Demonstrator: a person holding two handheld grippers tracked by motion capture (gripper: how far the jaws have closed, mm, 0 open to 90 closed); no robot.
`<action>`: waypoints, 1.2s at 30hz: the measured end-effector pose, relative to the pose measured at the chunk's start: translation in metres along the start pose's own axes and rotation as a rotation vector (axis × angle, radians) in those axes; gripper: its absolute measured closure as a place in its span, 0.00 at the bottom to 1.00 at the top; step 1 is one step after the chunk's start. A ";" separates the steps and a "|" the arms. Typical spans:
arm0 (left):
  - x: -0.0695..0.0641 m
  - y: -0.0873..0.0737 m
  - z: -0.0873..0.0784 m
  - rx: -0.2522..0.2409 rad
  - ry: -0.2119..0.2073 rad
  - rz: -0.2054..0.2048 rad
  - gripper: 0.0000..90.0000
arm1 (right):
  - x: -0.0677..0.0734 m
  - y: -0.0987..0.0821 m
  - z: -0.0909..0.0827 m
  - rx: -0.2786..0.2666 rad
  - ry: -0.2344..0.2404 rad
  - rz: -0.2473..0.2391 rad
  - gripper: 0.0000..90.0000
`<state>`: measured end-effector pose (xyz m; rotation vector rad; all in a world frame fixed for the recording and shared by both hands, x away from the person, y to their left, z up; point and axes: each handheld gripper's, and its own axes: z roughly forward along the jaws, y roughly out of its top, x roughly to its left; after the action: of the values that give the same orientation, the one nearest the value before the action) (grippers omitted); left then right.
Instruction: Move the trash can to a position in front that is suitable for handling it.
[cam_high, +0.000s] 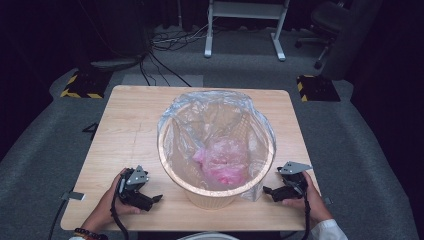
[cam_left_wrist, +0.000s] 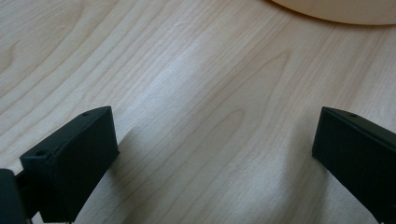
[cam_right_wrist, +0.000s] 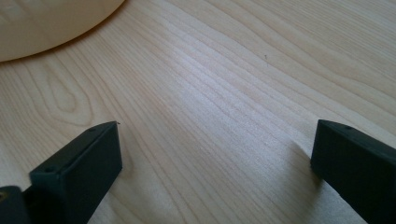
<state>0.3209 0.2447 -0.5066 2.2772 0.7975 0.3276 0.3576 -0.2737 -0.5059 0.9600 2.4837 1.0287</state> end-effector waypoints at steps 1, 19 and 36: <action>-0.003 0.000 0.001 -0.001 -0.006 -0.001 0.00 | 0.000 0.000 0.000 -0.007 0.003 -0.007 0.06; -0.043 0.029 0.025 -0.023 -0.092 0.093 0.09 | 0.047 0.043 0.015 -0.152 0.244 -0.276 0.18; -0.038 0.049 0.044 0.000 -0.108 0.098 0.00 | 0.071 0.048 0.022 -0.173 0.304 -0.327 0.13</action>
<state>0.3325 0.1694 -0.5059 2.3170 0.6330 0.2469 0.3385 -0.1892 -0.4881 0.3496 2.6121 1.3249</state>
